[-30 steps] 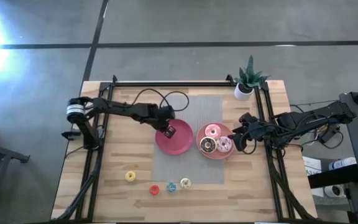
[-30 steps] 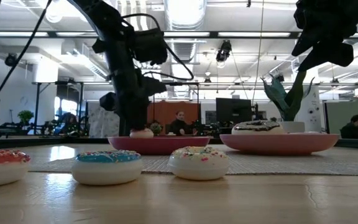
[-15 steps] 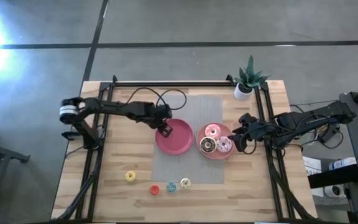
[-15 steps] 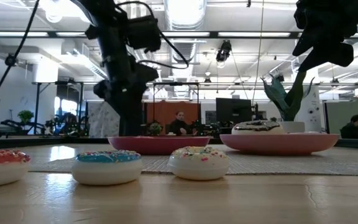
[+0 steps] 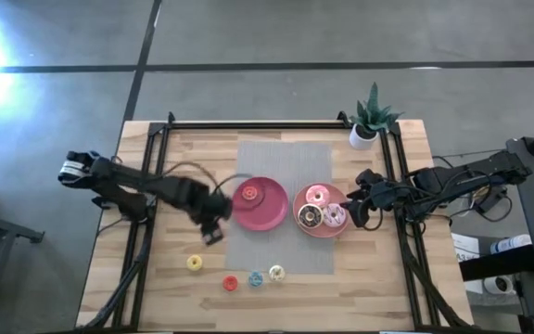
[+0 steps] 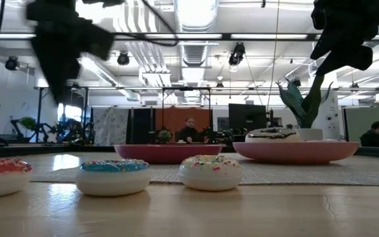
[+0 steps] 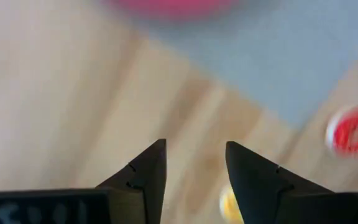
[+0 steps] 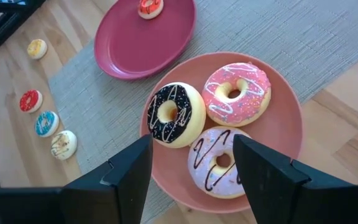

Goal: Pick & Place donuts
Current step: Put the small yellow doughnut on the pink plate

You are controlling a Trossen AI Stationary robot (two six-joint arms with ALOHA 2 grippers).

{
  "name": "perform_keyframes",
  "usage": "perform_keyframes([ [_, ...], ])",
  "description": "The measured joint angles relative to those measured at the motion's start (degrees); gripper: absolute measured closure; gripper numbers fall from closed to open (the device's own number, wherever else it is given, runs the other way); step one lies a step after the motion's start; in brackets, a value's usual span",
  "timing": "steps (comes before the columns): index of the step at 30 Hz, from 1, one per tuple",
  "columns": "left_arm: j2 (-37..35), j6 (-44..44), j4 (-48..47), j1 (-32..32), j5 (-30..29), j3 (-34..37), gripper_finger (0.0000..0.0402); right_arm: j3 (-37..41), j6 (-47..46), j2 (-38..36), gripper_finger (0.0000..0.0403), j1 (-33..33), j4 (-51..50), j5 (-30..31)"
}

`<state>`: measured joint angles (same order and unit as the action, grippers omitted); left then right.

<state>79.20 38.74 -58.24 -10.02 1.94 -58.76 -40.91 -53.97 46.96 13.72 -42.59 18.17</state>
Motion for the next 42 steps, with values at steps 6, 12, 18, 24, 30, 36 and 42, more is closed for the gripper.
perform_keyframes([
  [6,-0.5,10.8,0.9,-9.4,5.5,6.8,0.0262,0.0,0.4,0.0,0.0188,0.0,0.0,0.2],
  [12,-0.5,19.7,8.5,-16.2,5.9,13.6,0.0262,0.1,0.6,0.0,0.0188,0.0,0.0,0.2],
  [18,-0.6,26.0,18.1,-19.9,6.0,18.2,0.0262,0.1,0.5,0.0,0.0188,0.0,0.1,0.2],
  [24,-0.5,28.4,21.3,-22.7,6.1,20.4,0.0262,0.1,0.4,0.0,0.0188,0.0,0.1,0.3],
  [30,-0.6,30.8,24.9,-23.1,5.8,22.8,0.0272,0.2,0.4,0.0,0.0188,0.0,0.0,0.5],
  [36,-0.6,32.7,25.0,-23.2,2.2,22.9,0.0347,0.2,-0.2,0.0,0.0188,0.0,0.0,1.5],
  [42,-1.4,33.5,30.7,-20.4,-4.7,20.5,0.0397,0.2,-0.2,0.0,0.0188,0.0,0.0,1.5],
])
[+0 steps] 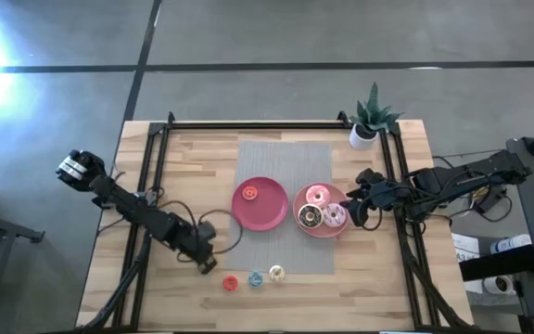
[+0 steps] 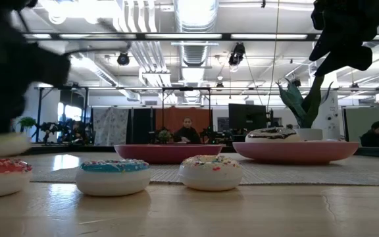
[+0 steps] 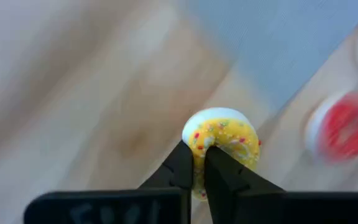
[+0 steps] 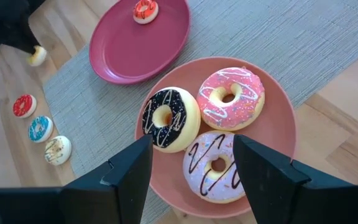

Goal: Pick & Place donuts
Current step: Put the small yellow doughnut on the pink plate

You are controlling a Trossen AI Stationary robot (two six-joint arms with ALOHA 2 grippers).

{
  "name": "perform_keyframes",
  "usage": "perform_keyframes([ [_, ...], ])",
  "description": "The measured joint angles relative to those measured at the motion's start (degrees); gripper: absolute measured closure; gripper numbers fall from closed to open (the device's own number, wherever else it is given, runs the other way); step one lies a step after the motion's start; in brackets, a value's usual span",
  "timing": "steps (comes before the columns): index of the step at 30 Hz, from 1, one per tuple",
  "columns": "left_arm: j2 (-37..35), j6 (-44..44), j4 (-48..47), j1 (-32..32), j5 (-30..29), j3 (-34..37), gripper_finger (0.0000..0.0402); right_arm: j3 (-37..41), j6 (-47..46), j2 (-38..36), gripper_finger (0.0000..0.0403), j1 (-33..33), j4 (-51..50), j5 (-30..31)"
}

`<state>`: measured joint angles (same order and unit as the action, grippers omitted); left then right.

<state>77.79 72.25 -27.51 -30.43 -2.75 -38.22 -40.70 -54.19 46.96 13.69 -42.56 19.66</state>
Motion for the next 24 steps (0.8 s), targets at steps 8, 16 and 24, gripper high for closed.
perform_keyframes([
  [8,2.3,-18.6,4.8,16.1,-9.5,-10.4,0.0401,0.0,0.0,0.0,0.0188,0.0,1.3,0.5],
  [16,15.4,-34.1,-3.1,30.2,-3.6,-21.5,0.0401,0.0,-1.2,0.0,0.0188,0.0,1.4,0.2],
  [24,22.5,-33.9,-8.5,31.3,-0.7,-25.4,0.0367,0.0,-1.3,0.0,0.0188,0.0,1.4,0.0],
])
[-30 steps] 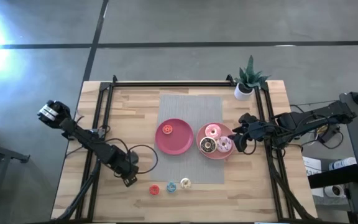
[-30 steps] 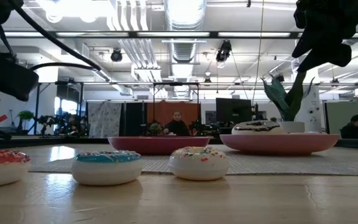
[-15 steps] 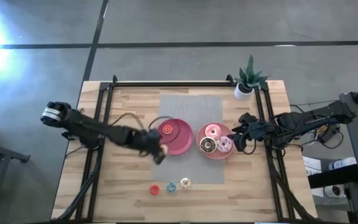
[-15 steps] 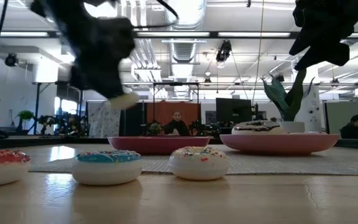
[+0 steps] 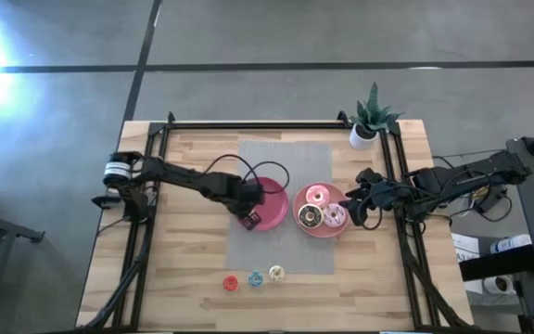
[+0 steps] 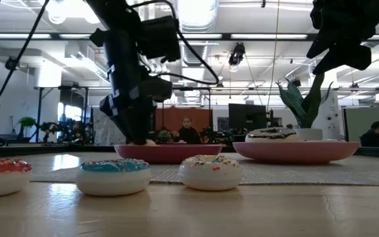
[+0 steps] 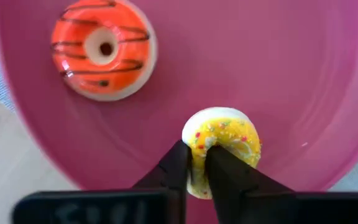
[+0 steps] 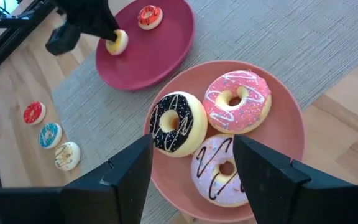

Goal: Pick & Place donuts
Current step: Put the small yellow doughnut on the pink plate, then put the small red doughnut on the pink plate

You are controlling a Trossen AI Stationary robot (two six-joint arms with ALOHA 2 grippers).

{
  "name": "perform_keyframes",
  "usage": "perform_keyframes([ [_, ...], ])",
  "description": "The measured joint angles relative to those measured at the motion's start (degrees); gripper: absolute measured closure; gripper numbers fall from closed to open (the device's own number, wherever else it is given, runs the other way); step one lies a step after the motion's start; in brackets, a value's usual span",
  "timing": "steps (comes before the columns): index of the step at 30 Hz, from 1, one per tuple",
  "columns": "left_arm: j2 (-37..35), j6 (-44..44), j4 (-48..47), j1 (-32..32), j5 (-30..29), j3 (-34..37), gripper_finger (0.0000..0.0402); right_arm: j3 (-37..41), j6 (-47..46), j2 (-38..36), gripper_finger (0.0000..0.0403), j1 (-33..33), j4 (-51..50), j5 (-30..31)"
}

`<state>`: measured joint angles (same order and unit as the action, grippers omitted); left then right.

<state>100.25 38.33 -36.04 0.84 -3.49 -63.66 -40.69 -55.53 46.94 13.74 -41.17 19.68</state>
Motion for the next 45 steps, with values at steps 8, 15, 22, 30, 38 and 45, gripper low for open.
perform_keyframes([
  [8,-2.9,-0.4,-4.8,-0.2,-0.1,-1.6,0.0279,0.0,0.9,0.0,0.0188,0.0,-0.1,0.0],
  [15,-10.6,-5.1,-7.6,-6.2,3.5,-1.6,0.0267,0.0,1.4,0.0,0.0188,0.0,-0.2,-0.2],
  [22,-12.0,-0.3,-4.2,-19.8,10.6,1.1,0.0267,0.1,2.2,0.0,0.0188,0.0,-0.3,-0.2],
  [30,-6.1,10.0,7.7,-28.1,11.3,4.4,0.0267,0.2,3.4,0.0,0.0188,0.0,-0.3,-0.2],
  [38,-2.4,13.4,9.0,-30.9,10.9,4.4,0.0267,0.2,3.5,0.0,0.0188,0.0,-0.3,-0.2],
  [45,0.4,17.1,9.1,-32.0,7.4,4.4,0.0272,0.2,3.5,0.0,0.0188,0.0,-0.3,-0.2],
])
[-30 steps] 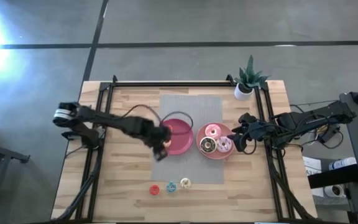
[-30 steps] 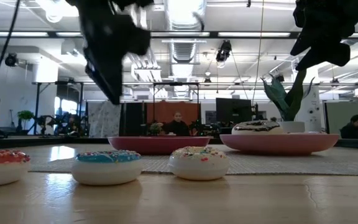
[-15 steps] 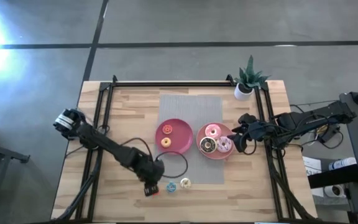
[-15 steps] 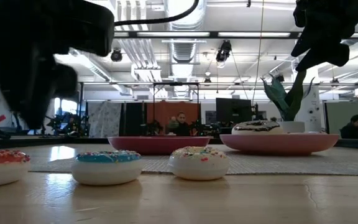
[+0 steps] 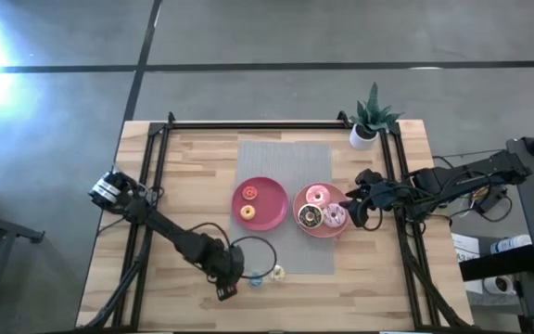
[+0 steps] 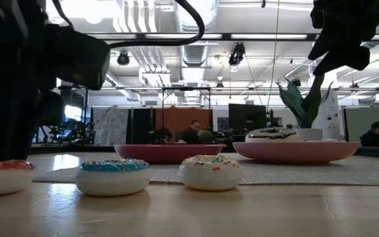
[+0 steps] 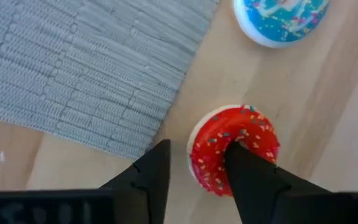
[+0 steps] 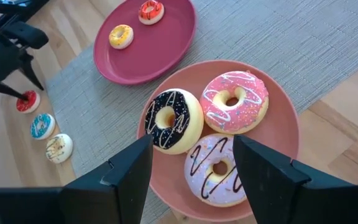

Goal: Pick & Place donuts
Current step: Put the small red doughnut on the pink plate

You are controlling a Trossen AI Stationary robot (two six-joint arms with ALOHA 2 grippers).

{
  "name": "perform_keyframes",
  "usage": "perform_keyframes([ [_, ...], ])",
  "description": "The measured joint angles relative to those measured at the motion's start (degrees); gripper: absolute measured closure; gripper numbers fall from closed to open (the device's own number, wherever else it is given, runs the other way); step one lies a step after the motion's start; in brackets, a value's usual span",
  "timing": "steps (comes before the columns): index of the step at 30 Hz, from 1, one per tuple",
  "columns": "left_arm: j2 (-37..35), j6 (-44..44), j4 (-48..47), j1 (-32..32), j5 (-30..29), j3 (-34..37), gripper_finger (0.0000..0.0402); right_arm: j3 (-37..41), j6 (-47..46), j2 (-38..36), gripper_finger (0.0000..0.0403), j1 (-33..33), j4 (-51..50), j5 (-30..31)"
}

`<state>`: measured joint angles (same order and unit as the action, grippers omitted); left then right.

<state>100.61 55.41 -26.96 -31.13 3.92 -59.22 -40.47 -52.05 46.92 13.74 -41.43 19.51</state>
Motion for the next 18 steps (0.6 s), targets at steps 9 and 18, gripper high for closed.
perform_keyframes([
  [9,1.6,1.7,0.2,-0.1,-2.2,-0.2,0.037,0.0,0.0,0.0,0.0188,0.0,0.0,0.0],
  [18,-9.1,-1.0,-0.7,3.6,-11.1,-0.8,0.04,0.1,0.2,0.0,0.0188,0.0,-0.1,0.0],
])
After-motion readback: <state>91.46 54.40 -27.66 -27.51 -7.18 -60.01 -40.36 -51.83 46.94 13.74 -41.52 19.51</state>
